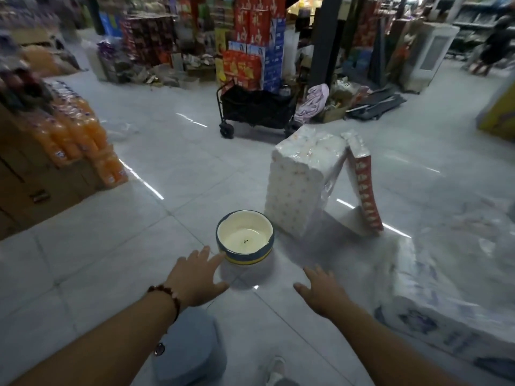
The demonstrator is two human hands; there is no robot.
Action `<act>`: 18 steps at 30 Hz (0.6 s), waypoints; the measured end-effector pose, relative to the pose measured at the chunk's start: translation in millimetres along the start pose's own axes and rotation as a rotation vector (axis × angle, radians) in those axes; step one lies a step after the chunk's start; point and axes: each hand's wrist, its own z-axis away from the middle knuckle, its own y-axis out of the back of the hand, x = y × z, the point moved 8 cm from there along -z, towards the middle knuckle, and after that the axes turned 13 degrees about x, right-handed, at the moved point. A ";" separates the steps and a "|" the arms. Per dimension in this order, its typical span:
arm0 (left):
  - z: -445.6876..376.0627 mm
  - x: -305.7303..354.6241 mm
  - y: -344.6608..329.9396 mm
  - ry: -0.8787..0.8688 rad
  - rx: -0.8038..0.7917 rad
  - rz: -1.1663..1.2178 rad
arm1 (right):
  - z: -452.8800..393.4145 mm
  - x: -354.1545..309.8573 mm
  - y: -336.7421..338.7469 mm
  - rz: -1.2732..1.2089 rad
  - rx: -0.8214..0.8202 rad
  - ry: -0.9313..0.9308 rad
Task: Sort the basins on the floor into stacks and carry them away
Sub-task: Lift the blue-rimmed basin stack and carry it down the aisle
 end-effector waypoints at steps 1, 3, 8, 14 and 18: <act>-23.1 -4.1 0.9 0.011 -0.005 -0.003 | -23.3 1.3 7.3 0.005 -0.001 0.004; -65.5 -13.0 0.5 0.055 -0.026 0.006 | -65.7 4.4 22.9 0.043 -0.002 0.020; -139.1 -32.4 -8.0 0.115 -0.080 0.040 | -153.4 -3.5 52.2 0.240 -0.004 0.142; -229.9 -60.7 -30.2 0.121 -0.131 0.072 | -252.4 -45.2 51.5 0.264 -0.060 0.221; -298.3 -87.9 -60.4 0.114 -0.197 0.106 | -325.7 -57.7 34.2 0.272 -0.113 0.181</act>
